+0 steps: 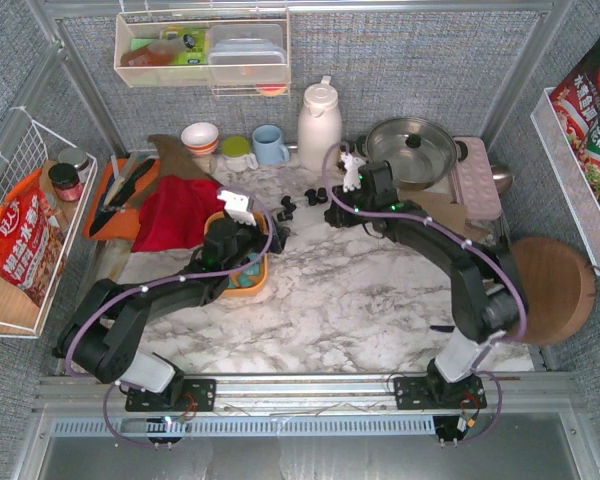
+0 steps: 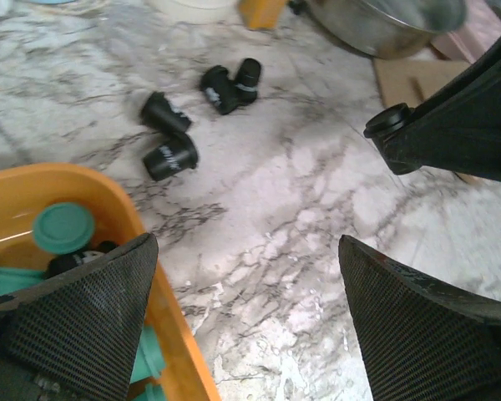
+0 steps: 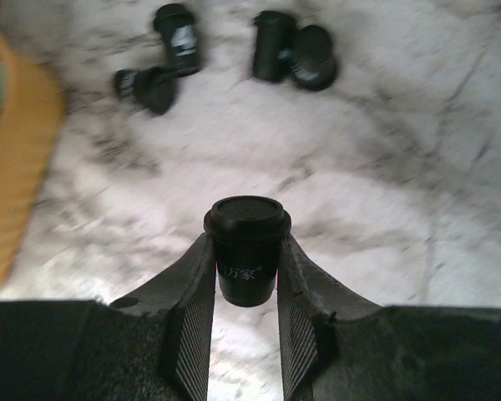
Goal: Mix the coffee capsules in the storage basket
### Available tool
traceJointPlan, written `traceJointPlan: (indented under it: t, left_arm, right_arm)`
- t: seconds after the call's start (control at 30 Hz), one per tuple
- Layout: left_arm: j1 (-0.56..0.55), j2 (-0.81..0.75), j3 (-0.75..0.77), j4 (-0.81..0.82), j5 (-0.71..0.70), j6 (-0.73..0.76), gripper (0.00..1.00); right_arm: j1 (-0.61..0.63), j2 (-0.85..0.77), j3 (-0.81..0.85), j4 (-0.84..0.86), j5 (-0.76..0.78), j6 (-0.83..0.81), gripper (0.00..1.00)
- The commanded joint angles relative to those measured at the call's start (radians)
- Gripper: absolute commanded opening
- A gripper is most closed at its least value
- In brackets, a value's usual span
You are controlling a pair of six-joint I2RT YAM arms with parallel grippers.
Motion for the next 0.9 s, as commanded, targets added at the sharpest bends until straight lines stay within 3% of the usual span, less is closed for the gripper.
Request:
traceJointPlan:
  t: [0.0,0.1,0.37,0.87]
  left_arm:
    - [-0.017,0.009,-0.074,0.304,0.209,0.134,0.97]
    - [-0.052,-0.004,-0.133,0.419,0.289,0.282,0.97]
    - [-0.116,-0.006,-0.197,0.485,0.392,0.518,0.99]
    - [-0.215,-0.039,-0.265,0.565,0.307,0.696,0.99]
  right_arm:
    - [0.024,-0.157,-0.155,0.209,-0.178,0.181,0.17]
    - [0.066,-0.260,-0.225,0.223,-0.205,0.216,0.17]
    - [0.166,-0.436,-0.339,0.214,-0.194,0.259,0.17]
    - [0.251,-0.410,-0.347,0.191,-0.191,0.298,0.18]
